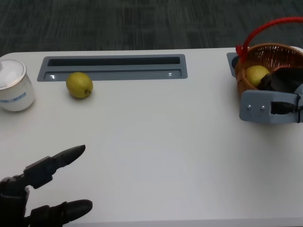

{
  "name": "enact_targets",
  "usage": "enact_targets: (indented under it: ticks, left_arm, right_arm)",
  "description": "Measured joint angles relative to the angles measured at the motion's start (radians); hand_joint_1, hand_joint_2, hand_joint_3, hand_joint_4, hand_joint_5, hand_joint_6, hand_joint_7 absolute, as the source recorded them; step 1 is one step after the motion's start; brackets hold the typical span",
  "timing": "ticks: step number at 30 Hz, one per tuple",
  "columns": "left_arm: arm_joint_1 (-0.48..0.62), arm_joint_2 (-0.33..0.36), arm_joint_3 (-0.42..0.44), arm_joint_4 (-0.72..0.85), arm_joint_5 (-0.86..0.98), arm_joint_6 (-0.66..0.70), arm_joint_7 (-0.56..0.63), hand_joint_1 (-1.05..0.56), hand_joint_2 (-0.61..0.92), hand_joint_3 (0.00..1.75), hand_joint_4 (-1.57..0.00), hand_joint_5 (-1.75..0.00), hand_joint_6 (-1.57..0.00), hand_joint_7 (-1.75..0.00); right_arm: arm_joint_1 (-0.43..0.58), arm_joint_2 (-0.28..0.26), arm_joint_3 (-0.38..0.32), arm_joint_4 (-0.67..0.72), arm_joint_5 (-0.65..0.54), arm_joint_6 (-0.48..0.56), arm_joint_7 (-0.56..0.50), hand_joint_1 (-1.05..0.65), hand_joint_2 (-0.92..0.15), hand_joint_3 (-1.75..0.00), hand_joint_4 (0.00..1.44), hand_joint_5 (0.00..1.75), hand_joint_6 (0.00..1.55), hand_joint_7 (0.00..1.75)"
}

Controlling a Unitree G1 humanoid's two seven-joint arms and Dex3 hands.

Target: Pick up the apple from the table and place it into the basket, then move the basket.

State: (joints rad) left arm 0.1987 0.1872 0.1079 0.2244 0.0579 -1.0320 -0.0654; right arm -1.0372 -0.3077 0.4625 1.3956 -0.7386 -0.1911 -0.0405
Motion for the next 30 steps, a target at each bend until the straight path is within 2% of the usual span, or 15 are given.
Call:
enact_targets:
  ticks: [3, 7, 12, 22, 30]
  left_arm:
    - [-0.015, -0.001, 0.000, 0.003, 0.002, 0.000, 0.000, -0.55, 0.74, 0.00, -0.75, -0.01, -0.78, -0.01]
    - [-0.030, -0.003, -0.002, 0.016, 0.010, -0.001, 0.000, -0.54, 0.73, 0.00, -0.75, -0.01, -0.78, -0.01]
    - [-0.048, -0.007, -0.004, 0.030, 0.019, -0.002, 0.000, -0.54, 0.73, 0.00, -0.75, 0.00, -0.77, 0.00]
    - [-0.067, -0.018, -0.017, 0.036, 0.022, -0.002, 0.000, -0.56, 0.74, 0.00, -0.74, 0.00, -0.77, 0.00]
    - [-0.077, -0.019, -0.024, 0.036, 0.021, 0.000, 0.000, -0.58, 0.74, 0.00, -0.74, 0.00, -0.77, 0.00]
  right_arm:
    - [-0.001, 0.005, -0.010, 0.000, 0.007, -0.004, 0.029, -0.73, -0.73, 0.00, 0.61, 0.00, 0.49, 0.00]
    - [-0.011, 0.016, -0.007, -0.001, 0.002, 0.032, 0.109, -0.88, -0.73, 0.00, 0.33, 0.00, 0.24, 0.00]
    - [-0.019, 0.020, -0.004, -0.001, 0.003, 0.055, 0.166, -0.91, -0.71, 0.00, 0.17, 0.00, 0.15, 0.00]
    - [-0.026, 0.009, -0.024, -0.003, 0.018, -0.017, 0.176, -0.99, -0.73, 0.00, 0.15, 0.00, 0.10, 0.00]
    - [-0.033, -0.034, -0.039, -0.011, 0.041, -0.099, 0.138, -0.97, -0.75, 0.00, 0.16, 0.00, 0.15, 0.01]
